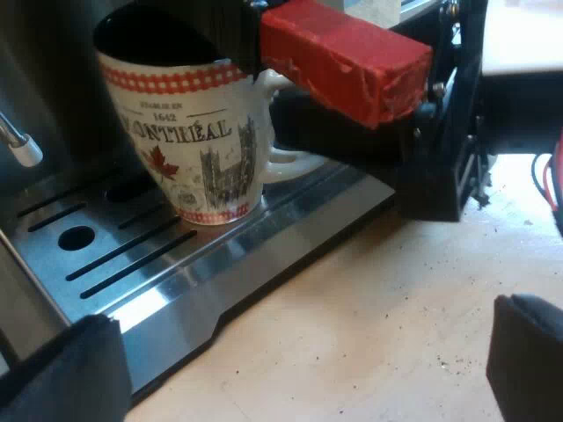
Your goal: Place mug into machine
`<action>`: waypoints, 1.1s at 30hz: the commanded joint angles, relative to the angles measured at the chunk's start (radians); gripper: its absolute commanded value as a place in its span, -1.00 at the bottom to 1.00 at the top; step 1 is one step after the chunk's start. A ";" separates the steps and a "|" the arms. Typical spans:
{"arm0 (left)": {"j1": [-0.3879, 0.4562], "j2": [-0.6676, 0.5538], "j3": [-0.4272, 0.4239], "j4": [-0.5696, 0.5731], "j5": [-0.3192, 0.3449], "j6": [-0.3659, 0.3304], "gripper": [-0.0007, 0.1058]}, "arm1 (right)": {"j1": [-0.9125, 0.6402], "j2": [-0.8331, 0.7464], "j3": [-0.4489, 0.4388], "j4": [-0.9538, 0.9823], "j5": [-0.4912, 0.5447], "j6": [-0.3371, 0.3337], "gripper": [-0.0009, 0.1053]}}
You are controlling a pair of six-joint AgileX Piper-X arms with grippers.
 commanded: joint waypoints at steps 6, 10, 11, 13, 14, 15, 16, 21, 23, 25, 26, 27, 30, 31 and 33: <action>-0.005 0.000 -0.002 -0.025 -0.003 -0.012 0.59 | 0.007 -0.014 -0.010 0.076 -0.060 0.060 -0.10; -0.005 0.000 -0.002 -0.029 -0.003 -0.012 0.59 | 0.007 -0.013 -0.010 0.076 -0.055 0.065 -0.10; -0.005 0.000 -0.002 -0.035 -0.003 -0.012 0.59 | 0.004 -0.010 -0.010 0.072 -0.047 0.072 -0.10; -0.005 0.000 -0.002 -0.037 -0.003 -0.012 0.59 | 0.004 0.002 -0.030 0.071 -0.042 0.085 -0.10; -0.005 0.000 -0.002 -0.041 -0.003 -0.012 0.59 | 0.004 0.021 -0.053 0.072 -0.051 0.085 -0.10; -0.005 0.000 -0.002 -0.042 -0.003 -0.012 0.59 | 0.004 0.050 -0.093 0.072 -0.054 0.085 -0.10; -0.005 0.000 -0.002 -0.042 -0.003 -0.012 0.59 | 0.004 0.057 -0.103 0.072 -0.054 0.085 -0.10; -0.005 0.000 -0.002 -0.042 -0.003 -0.012 0.59 | 0.004 0.094 -0.168 0.076 0.033 0.085 -0.10; -0.005 0.000 -0.002 -0.042 -0.003 -0.012 0.59 | -0.008 0.115 -0.189 0.084 0.044 0.087 -0.10; -0.005 0.000 -0.002 -0.042 -0.003 -0.012 0.59 | -0.013 0.122 -0.196 0.088 0.051 0.100 -0.10; -0.005 0.000 -0.002 -0.042 -0.003 -0.012 0.59 | -0.017 0.125 -0.195 0.088 0.051 0.114 -0.10; -0.005 0.000 -0.002 -0.042 -0.003 -0.012 0.59 | -0.019 0.125 -0.195 0.088 0.051 0.116 -0.10; -0.005 0.000 -0.002 -0.042 -0.003 -0.012 0.59 | -0.019 0.124 -0.195 0.088 0.052 0.108 -0.10; -0.005 0.000 -0.002 -0.042 -0.003 -0.012 0.59 | -0.019 0.124 -0.195 0.088 0.052 0.108 -0.10; -0.005 0.000 -0.002 -0.042 -0.003 -0.012 0.59 | -0.010 0.124 -0.195 0.093 0.052 0.108 -0.10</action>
